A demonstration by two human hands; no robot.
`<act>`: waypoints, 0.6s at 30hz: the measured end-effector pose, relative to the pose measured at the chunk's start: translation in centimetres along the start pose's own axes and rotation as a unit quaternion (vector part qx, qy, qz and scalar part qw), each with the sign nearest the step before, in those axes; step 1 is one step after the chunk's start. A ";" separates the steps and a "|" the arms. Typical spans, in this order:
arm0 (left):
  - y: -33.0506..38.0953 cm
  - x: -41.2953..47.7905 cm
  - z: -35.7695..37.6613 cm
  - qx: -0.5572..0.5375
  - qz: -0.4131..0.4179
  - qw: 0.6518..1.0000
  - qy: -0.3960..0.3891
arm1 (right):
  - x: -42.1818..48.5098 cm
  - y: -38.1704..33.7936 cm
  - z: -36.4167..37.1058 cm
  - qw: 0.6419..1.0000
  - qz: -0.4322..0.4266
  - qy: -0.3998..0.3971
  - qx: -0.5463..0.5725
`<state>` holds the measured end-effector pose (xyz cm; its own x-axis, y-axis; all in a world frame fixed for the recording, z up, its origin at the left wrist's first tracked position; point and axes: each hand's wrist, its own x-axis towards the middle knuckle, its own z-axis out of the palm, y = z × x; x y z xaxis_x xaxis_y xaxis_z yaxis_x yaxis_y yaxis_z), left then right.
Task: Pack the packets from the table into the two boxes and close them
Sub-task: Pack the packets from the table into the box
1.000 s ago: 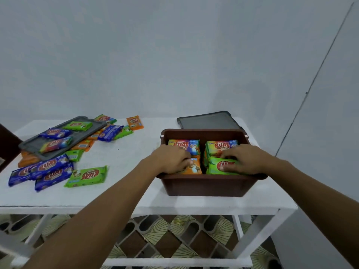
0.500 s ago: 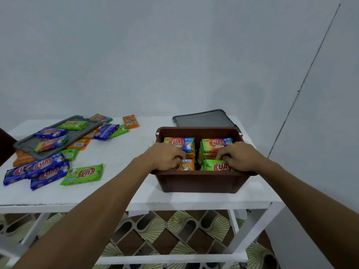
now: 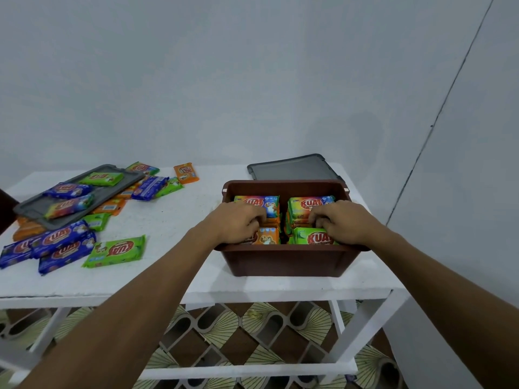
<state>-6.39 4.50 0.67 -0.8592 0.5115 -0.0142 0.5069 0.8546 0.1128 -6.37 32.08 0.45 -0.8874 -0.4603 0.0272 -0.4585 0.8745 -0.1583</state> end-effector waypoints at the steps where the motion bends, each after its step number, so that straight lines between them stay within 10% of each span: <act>1: 0.0 0.0 0.1 -0.005 0.008 1.000 0.016 | -0.1 -0.1 0.0 1.000 0.001 0.009 0.007; 18: -0.1 1.0 0.2 0.011 -0.043 0.997 0.061 | 0.4 0.0 0.1 0.997 0.021 0.067 -0.009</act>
<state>-7.26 4.93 0.44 -0.9009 0.4228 0.0976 0.4313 0.8974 0.0936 -6.70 31.85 0.42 -0.9037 -0.3999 0.1529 -0.4207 0.8955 -0.1448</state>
